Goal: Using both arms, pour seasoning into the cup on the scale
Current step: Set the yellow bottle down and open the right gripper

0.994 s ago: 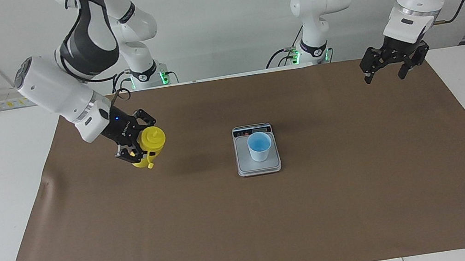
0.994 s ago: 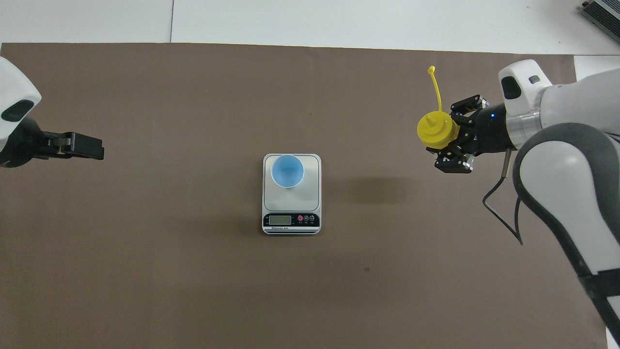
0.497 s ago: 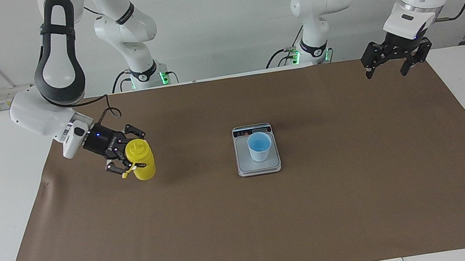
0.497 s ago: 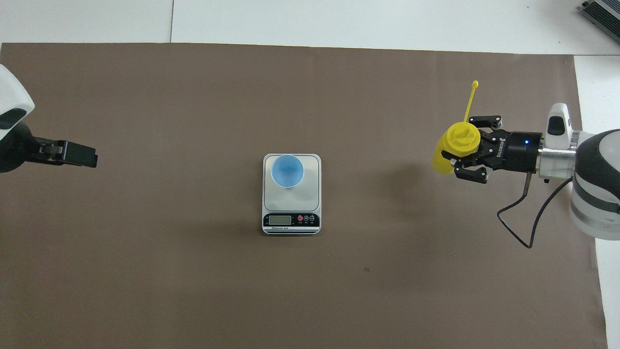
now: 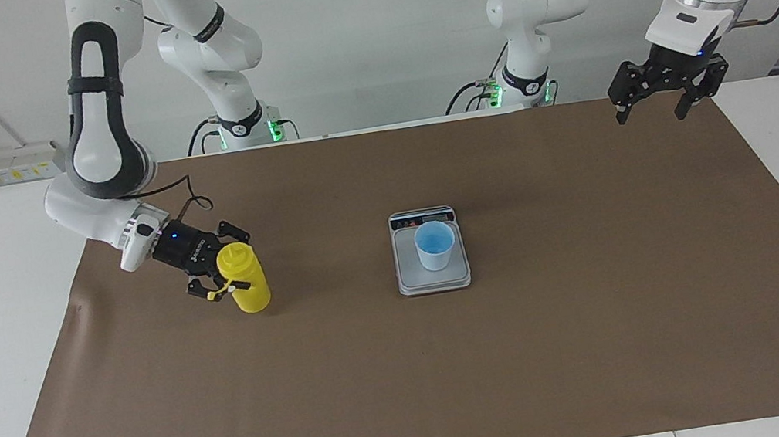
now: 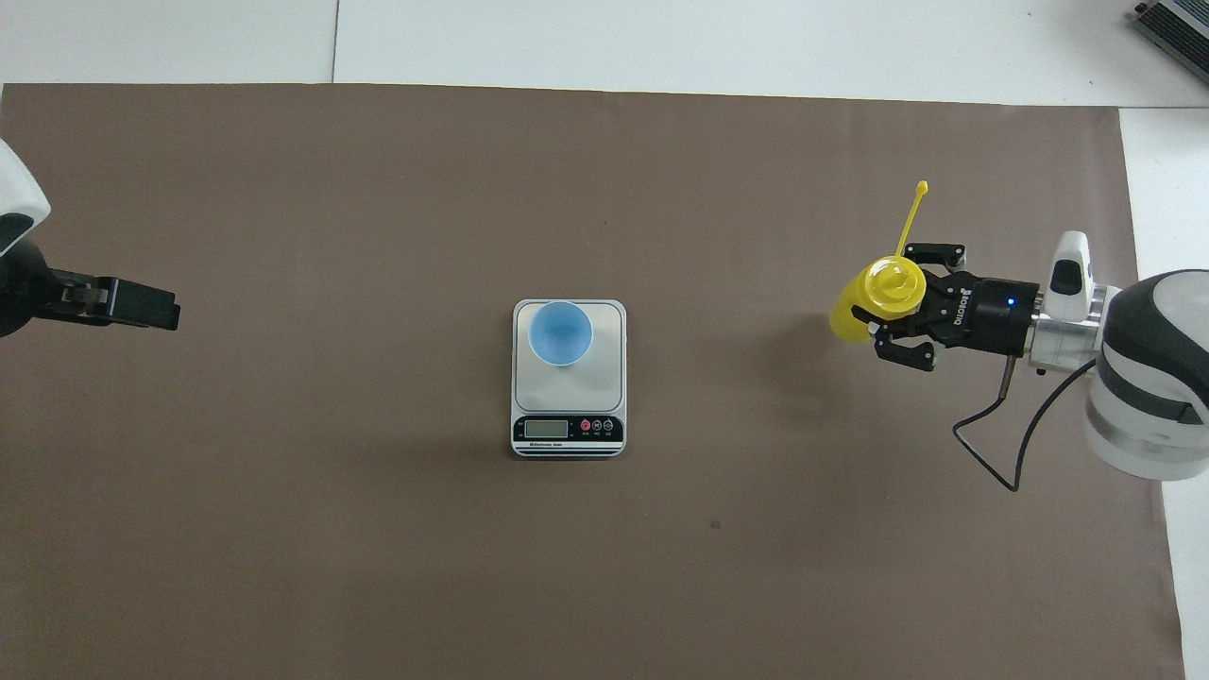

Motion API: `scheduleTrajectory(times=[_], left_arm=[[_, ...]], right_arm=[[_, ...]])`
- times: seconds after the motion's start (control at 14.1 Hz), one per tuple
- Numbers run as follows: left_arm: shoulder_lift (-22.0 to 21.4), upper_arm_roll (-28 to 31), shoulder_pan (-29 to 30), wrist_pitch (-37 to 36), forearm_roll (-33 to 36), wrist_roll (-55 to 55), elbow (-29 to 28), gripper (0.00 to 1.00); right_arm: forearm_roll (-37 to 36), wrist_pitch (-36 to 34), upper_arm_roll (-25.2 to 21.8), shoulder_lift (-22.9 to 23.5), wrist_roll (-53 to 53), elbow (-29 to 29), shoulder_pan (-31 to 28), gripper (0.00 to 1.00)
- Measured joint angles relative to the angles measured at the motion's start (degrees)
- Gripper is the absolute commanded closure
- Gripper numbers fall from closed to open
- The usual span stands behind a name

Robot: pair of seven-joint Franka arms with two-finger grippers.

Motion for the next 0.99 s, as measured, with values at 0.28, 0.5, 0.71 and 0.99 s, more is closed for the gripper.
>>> scheduleTrajectory(times=[0.28,0.5,0.71,0.99], left_arm=[[0.0,0.0,0.0,0.0,0.0,0.0,0.0,0.0],[0.0,0.0,0.0,0.0,0.0,0.0,0.0,0.0],[0.0,0.0,0.0,0.0,0.0,0.0,0.0,0.0],[0.0,0.0,0.0,-0.1,0.0,0.0,0.0,0.0]], right_arm=[[1.7,-0.7,0.0,2.5,-3.7,-1.1,-1.9,1.0],[2.8,-1.6,0.0,3.2,-5.4,-1.9,-2.9,0.0],[5.8,-2.1,0.0,3.2,-6.5,-3.2,-3.1,0.0],[6.0,-2.3,0.0,3.2,-6.9,-3.4,-3.4,0.0]])
